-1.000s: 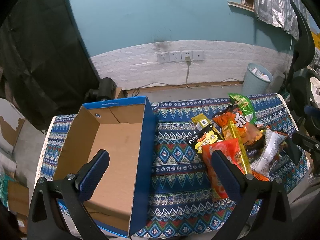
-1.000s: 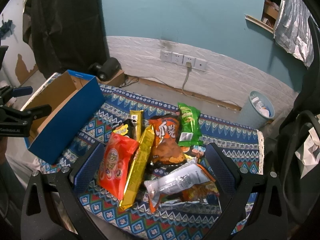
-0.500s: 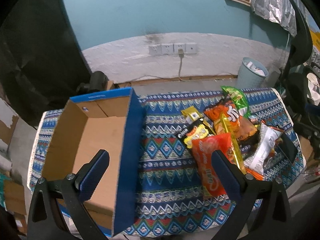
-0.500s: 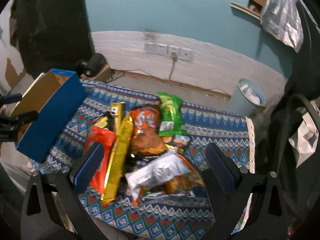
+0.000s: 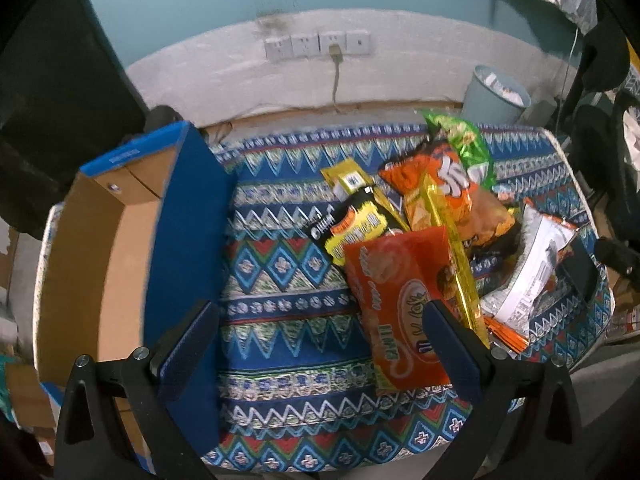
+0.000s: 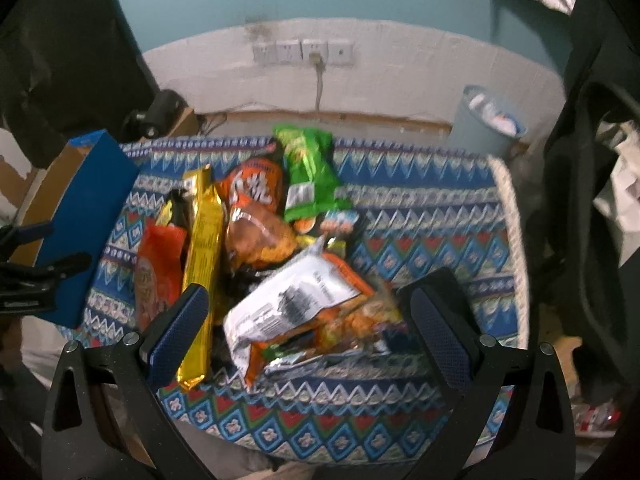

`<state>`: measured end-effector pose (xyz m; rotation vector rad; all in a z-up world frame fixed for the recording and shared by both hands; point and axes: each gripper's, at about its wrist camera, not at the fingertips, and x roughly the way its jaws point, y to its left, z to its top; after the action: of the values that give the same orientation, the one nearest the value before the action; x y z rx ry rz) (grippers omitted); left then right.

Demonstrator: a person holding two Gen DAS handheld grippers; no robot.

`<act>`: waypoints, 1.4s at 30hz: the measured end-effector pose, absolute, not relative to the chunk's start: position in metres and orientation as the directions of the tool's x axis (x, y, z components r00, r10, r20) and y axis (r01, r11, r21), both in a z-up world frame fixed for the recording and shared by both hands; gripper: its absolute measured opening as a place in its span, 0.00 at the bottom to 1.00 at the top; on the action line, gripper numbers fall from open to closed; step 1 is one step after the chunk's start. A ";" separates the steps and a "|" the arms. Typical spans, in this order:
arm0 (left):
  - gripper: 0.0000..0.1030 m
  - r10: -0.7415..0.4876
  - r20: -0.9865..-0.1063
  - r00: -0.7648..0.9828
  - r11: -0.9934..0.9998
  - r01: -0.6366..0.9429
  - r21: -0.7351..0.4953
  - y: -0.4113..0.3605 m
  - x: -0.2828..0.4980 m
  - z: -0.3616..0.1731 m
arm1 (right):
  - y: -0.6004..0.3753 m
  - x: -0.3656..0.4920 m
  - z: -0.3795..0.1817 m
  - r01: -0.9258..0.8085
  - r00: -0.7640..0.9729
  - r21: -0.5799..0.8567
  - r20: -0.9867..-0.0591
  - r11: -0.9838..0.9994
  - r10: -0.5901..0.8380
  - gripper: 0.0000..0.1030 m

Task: Organize snacks
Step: 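Lower both tools to the pile, grasp red chip bag with left while right grasps white printed bag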

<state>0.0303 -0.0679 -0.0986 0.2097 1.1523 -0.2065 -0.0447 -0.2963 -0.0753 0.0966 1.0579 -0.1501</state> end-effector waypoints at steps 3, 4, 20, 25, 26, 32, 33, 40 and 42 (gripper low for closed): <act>1.00 -0.055 -0.938 0.343 0.962 0.269 0.042 -0.074 0.035 -0.115 | -0.295 -0.040 -0.089 0.176 0.450 0.009 -0.890 0.984 -0.073 0.97; 1.00 -0.055 -0.942 0.332 0.963 0.267 0.037 -0.075 0.037 -0.119 | -0.295 -0.038 -0.094 0.182 0.437 0.008 -0.896 0.983 -0.074 0.97; 1.00 -0.072 -0.979 0.191 0.978 0.204 -0.032 -0.093 0.068 -0.168 | -0.295 -0.005 -0.160 0.259 0.317 0.022 -0.946 0.966 -0.064 0.89; 1.00 -0.073 -0.983 0.166 0.975 0.220 -0.036 -0.102 0.074 -0.184 | -0.288 0.002 -0.168 0.247 0.326 -0.034 -0.938 0.968 -0.116 0.87; 1.00 -0.081 -0.984 0.159 0.974 0.222 -0.045 -0.103 0.074 -0.187 | -0.288 0.003 -0.168 0.245 0.329 -0.039 -0.937 0.969 -0.121 0.86; 0.79 -0.115 -0.989 0.095 0.966 0.245 -0.088 -0.103 0.071 -0.204 | -0.287 0.005 -0.164 0.199 0.361 -0.091 -0.919 0.976 -0.160 0.63; 0.66 -0.120 -0.989 0.085 0.964 0.247 -0.096 -0.102 0.070 -0.206 | -0.288 0.004 -0.162 0.199 0.365 -0.087 -0.918 0.976 -0.157 0.60; 0.40 -0.141 -0.987 0.072 0.966 0.227 -0.121 -0.091 0.063 -0.210 | -0.297 -0.002 -0.151 0.195 0.394 -0.052 -0.911 0.979 -0.126 0.49; 0.38 -0.140 -0.986 0.095 0.965 0.237 -0.115 -0.089 0.060 -0.204 | -0.297 -0.005 -0.147 0.188 0.406 -0.053 -0.905 0.981 -0.127 0.48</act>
<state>0.0597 -0.0894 -0.2039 0.0802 1.4496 -0.2803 -0.0047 -0.2970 -0.1465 0.0602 1.1358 -0.1989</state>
